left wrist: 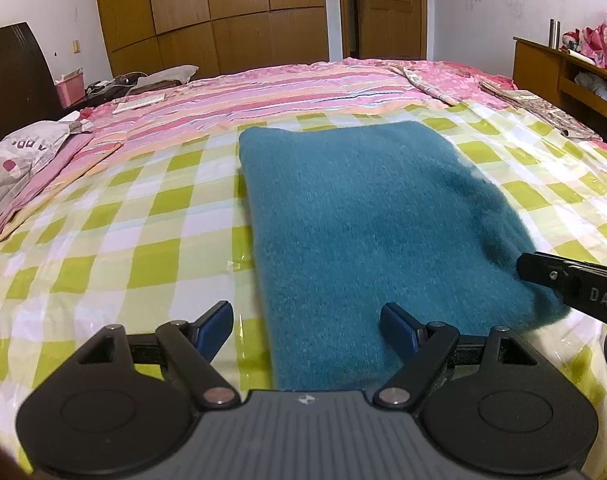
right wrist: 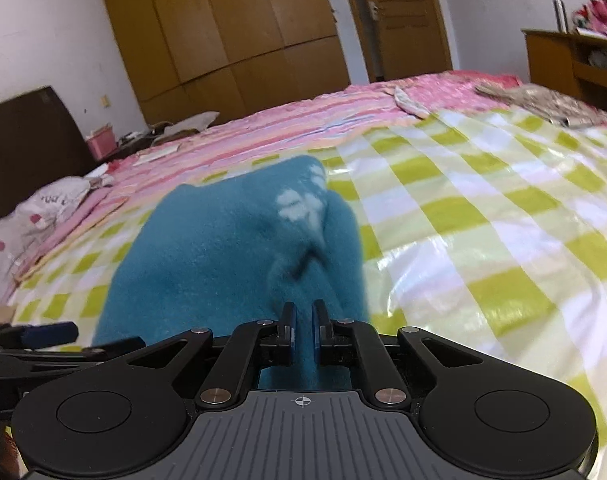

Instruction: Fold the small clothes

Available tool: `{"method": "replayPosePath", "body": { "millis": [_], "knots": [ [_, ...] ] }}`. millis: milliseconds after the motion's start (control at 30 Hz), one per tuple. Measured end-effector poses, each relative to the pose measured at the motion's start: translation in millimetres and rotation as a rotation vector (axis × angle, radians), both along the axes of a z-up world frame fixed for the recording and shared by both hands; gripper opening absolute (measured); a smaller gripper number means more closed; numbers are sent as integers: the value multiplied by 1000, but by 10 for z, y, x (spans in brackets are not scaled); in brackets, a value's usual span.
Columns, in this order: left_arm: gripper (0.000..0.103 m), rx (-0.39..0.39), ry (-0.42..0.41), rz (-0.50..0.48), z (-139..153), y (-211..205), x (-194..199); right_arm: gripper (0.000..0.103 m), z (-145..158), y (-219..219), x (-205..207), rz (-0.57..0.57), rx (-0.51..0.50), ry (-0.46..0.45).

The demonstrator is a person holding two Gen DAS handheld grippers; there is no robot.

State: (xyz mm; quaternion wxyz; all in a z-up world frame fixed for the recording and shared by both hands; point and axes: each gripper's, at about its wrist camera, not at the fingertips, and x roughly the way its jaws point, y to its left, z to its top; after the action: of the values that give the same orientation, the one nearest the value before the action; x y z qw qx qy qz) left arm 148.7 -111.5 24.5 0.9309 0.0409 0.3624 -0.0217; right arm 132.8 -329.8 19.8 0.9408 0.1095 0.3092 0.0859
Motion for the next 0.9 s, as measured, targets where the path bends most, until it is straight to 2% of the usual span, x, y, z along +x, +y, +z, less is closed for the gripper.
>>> {"method": "replayPosePath", "body": {
  "millis": [367, 900],
  "knots": [
    [86, -40, 7, 3, -17, 41, -144, 10, 29, 0, -407, -46, -21, -68],
    [86, -68, 81, -10, -192, 60, -349, 15, -75, 14, -660, -72, -59, -27]
  ]
}}
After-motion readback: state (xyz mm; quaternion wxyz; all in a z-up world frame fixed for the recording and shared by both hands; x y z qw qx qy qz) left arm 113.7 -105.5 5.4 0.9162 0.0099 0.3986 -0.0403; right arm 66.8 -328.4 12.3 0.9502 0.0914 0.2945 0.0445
